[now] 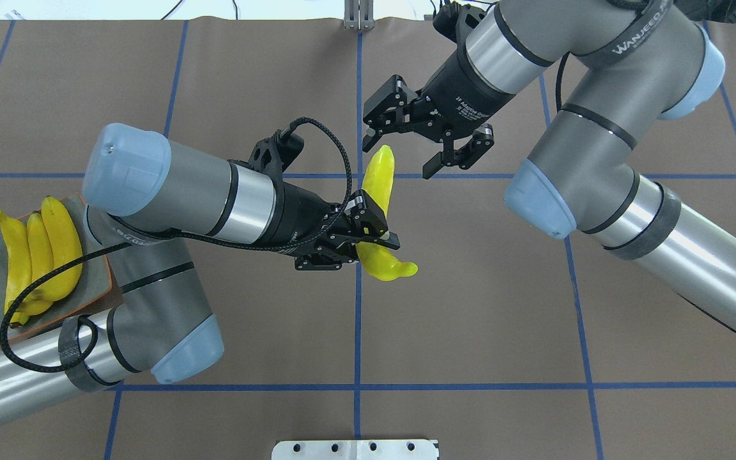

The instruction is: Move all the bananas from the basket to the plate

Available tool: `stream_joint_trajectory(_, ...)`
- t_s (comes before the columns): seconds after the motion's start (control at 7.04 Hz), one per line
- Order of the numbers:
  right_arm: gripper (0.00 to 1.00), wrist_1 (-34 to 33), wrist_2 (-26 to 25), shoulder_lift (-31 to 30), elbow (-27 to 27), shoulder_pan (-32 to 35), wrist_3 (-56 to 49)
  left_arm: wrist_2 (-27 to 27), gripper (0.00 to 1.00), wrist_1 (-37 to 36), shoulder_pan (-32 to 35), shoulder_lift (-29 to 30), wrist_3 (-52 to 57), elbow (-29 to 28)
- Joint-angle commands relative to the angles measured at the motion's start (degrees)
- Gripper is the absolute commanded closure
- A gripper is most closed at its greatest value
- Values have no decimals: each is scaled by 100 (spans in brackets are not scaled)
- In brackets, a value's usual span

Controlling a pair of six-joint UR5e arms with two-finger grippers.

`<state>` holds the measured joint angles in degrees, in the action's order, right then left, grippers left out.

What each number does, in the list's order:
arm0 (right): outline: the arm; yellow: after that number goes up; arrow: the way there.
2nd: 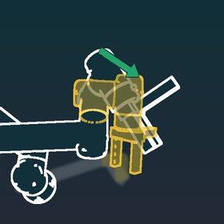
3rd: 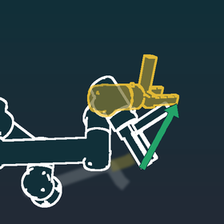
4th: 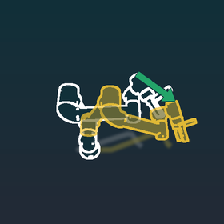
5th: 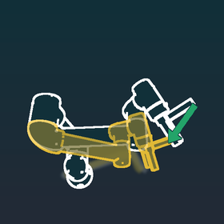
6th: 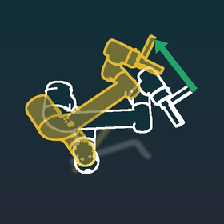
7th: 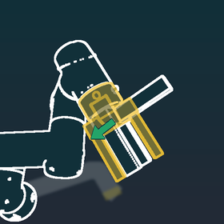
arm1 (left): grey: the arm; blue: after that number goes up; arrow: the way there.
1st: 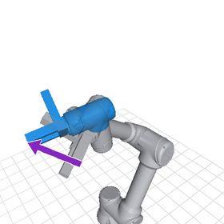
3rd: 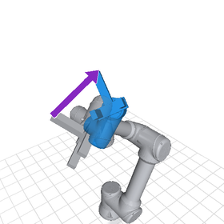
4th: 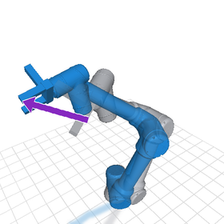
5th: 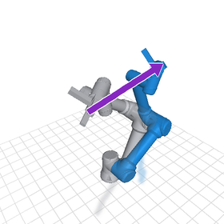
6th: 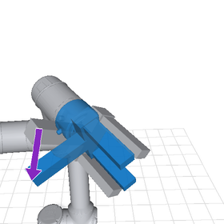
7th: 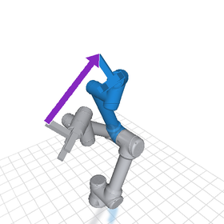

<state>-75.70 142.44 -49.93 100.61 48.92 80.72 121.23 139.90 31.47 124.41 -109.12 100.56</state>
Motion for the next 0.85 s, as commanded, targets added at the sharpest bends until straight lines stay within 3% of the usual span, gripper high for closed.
stream_joint_trajectory(0.0,0,-15,3,-78,-32,476,5,233,100,19,148,-503,179,51)
stream_joint_trajectory(0.43,0,3,-49,-490,-41,872,-91,2312,100,-95,1813,-1364,2258,25)
stream_joint_trajectory(0.57,0,3,-84,-622,-50,934,-187,2648,100,-86,2167,-1759,2524,51)
stream_joint_trajectory(0.71,0,3,-180,-719,-68,935,-362,2643,100,1,2405,-2267,2640,173)
